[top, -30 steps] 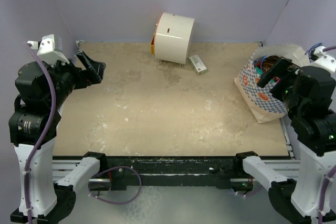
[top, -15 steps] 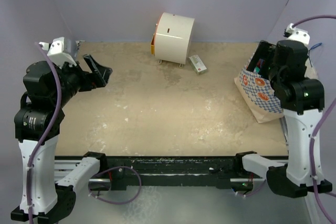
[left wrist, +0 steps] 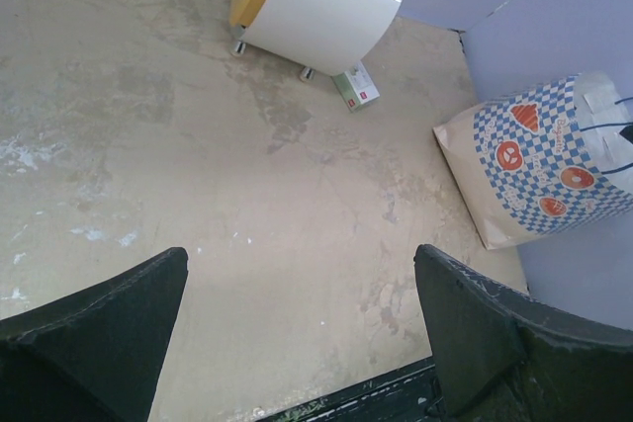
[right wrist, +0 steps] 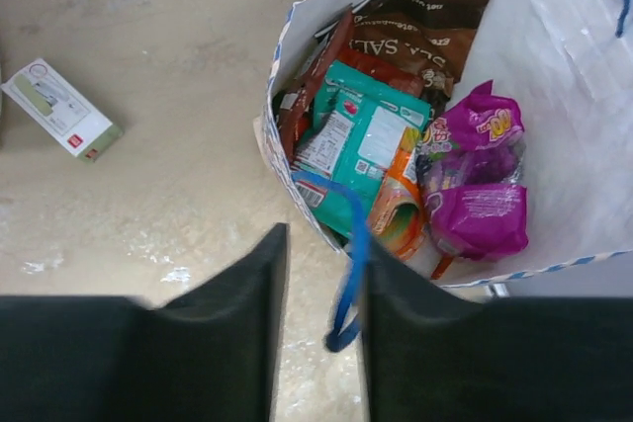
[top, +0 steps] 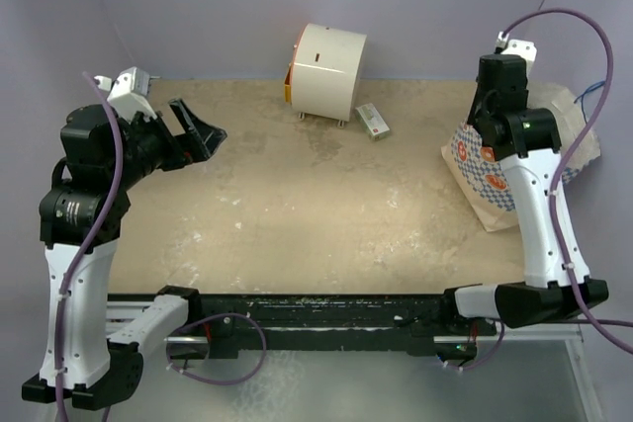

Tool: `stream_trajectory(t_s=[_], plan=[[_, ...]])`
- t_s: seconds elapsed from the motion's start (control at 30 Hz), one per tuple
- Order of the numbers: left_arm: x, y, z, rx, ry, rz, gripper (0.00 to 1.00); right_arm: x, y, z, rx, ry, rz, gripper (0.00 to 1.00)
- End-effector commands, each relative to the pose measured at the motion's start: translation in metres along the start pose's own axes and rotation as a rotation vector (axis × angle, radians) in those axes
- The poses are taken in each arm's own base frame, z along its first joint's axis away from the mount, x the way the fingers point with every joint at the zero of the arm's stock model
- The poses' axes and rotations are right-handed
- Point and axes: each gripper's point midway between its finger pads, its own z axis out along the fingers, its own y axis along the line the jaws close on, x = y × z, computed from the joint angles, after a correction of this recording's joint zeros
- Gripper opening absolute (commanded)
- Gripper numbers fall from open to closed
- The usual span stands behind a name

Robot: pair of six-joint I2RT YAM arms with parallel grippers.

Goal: Take the snacks out of the paper bag
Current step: Adjust the paper bag at the center of the board.

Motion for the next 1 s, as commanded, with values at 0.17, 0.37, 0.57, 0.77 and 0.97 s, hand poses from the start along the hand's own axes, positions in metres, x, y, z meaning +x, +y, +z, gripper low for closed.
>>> stream_trajectory(t_s=[0.17,0.37,0.57,0.77,0.97], plan=[[-0.020,-0.005,0.015,0.008,-0.031,-0.010,0.99,-0.020,0.028,-0.026,-0.265,-0.138,-0.035,0.00],[-0.020,-0.008,0.040,0.037,-0.003,-0.083,0.99,-0.011,0.047,-0.048,-0.432,-0.133,-0.035,0.00],[-0.037,-0.007,0.067,-0.003,0.068,-0.072,0.99,-0.005,0.087,-0.080,-0.659,-0.079,-0.022,0.00],[-0.030,-0.019,0.080,0.060,0.122,-0.163,0.99,0.022,0.130,-0.113,-0.781,-0.025,-0.077,0.00],[0.005,-0.007,0.075,0.019,0.198,-0.281,0.99,0.022,0.167,-0.143,-0.917,0.007,-0.039,0.00]])
